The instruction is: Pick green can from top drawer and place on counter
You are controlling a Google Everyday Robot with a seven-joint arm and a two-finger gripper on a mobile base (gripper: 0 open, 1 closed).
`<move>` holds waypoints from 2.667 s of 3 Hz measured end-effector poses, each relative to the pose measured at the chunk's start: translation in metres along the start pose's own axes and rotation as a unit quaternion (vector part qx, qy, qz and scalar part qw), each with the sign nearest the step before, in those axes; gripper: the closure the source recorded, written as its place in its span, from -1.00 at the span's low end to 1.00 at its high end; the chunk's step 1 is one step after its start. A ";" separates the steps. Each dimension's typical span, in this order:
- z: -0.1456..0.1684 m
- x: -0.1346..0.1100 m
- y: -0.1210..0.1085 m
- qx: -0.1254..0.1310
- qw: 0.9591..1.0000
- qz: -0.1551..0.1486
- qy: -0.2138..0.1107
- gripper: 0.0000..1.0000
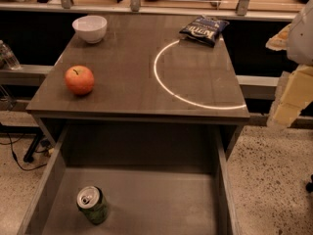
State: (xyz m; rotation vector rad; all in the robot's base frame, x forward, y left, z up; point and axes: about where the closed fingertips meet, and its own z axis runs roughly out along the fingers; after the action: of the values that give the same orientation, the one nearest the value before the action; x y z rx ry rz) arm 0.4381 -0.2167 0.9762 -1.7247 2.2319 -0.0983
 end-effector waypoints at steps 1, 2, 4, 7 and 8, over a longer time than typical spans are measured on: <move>0.005 -0.001 0.003 -0.006 1.000 0.000 -0.003 -1.00; 0.067 -0.020 0.039 -0.080 0.996 0.004 -0.045 -1.00; 0.135 -0.066 0.123 -0.204 0.971 0.011 -0.123 -1.00; 0.168 -0.097 0.154 -0.236 0.948 -0.005 -0.214 -1.00; 0.202 -0.145 0.177 -0.252 0.926 -0.028 -0.281 -1.00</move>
Offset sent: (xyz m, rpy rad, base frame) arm -0.0177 0.0580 -0.1200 0.1995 0.2393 0.0815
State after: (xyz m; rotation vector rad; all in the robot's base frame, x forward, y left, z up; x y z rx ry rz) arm 0.3640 -0.0028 0.7709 -1.7489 1.8581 0.9148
